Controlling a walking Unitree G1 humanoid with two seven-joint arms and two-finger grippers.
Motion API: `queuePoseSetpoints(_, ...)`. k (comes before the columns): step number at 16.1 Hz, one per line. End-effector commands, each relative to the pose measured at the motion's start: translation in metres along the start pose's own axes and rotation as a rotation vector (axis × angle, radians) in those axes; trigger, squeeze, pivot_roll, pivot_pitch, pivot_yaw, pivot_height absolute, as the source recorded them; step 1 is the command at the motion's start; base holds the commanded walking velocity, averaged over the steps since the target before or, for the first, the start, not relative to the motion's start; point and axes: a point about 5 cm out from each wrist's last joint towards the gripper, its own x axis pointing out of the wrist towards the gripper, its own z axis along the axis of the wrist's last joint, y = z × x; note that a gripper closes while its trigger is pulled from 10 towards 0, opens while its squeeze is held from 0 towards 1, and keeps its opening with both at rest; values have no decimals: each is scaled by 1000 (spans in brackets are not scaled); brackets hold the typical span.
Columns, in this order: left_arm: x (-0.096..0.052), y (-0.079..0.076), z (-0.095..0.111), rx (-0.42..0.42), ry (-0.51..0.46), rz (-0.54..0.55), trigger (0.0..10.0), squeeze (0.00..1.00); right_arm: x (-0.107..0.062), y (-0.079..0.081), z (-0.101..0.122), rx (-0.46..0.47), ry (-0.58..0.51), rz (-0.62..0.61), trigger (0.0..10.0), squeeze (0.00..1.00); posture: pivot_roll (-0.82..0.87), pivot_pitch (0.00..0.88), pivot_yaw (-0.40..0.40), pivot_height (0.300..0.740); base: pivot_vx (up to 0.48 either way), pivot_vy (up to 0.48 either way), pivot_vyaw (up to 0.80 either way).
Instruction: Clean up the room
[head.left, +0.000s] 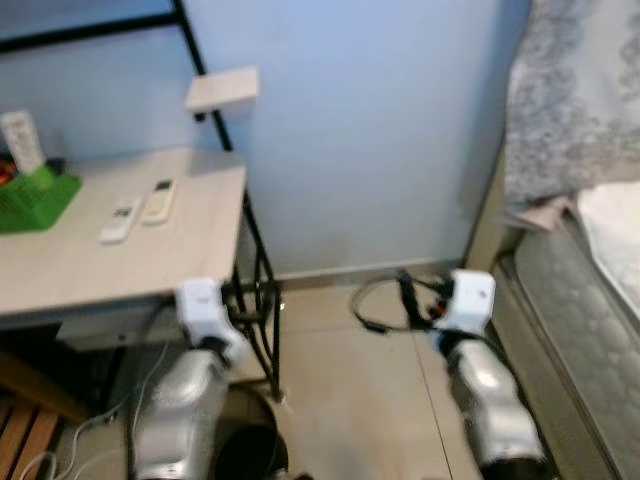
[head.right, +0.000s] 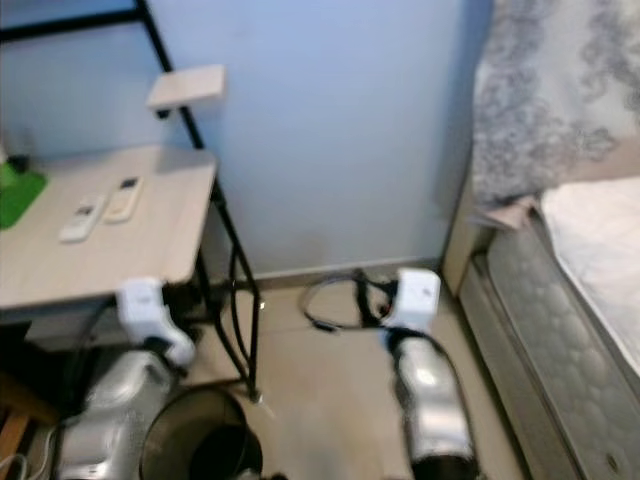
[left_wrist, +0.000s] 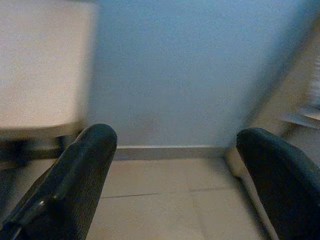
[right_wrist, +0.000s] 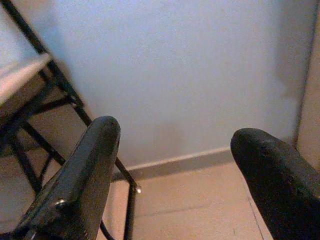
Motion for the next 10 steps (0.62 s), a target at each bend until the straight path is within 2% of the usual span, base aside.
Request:
queuePoseSetpoints(1,-2,6,11,28,-32,-1,10000,0,-4,-1,-3,-26,13,-13,10000,0,-217,0,189,740,0,0,0)
queuePoseSetpoints(2,-10,2,17,87,-78,-72,10000,0,-13,-8,4,-143,-8,11,10000,0,-206,0,167,740,0,0,0)
queuePoseSetpoints(3,-20,8,13,138,-100,-71,10000,0,-20,-17,7,-241,-1,50,10000,0,-203,0,141,740,0,0,0)
queuePoseSetpoints(4,-24,9,4,107,-91,-25,10000,0,-20,-30,12,-270,23,65,10000,0,-197,0,83,740,0,0,0)
queuePoseSetpoints(5,-24,7,1,92,-96,-18,10000,0,-17,-37,14,-265,40,52,10000,0,-189,0,44,740,0,0,0)
queuePoseSetpoints(6,-18,-2,-1,83,-121,-16,10000,0,-6,-41,23,-294,35,62,10000,0,-182,0,-2,740,0,0,0)
queuePoseSetpoints(8,-14,-3,-2,63,-125,-9,10000,0,2,-38,25,-279,32,69,10000,0,-177,0,-2,740,0,0,0)
queuePoseSetpoints(10,-10,-5,-4,61,-118,-15,10000,0,15,-32,29,-206,17,50,10000,0,-169,0,16,740,0,0,0)
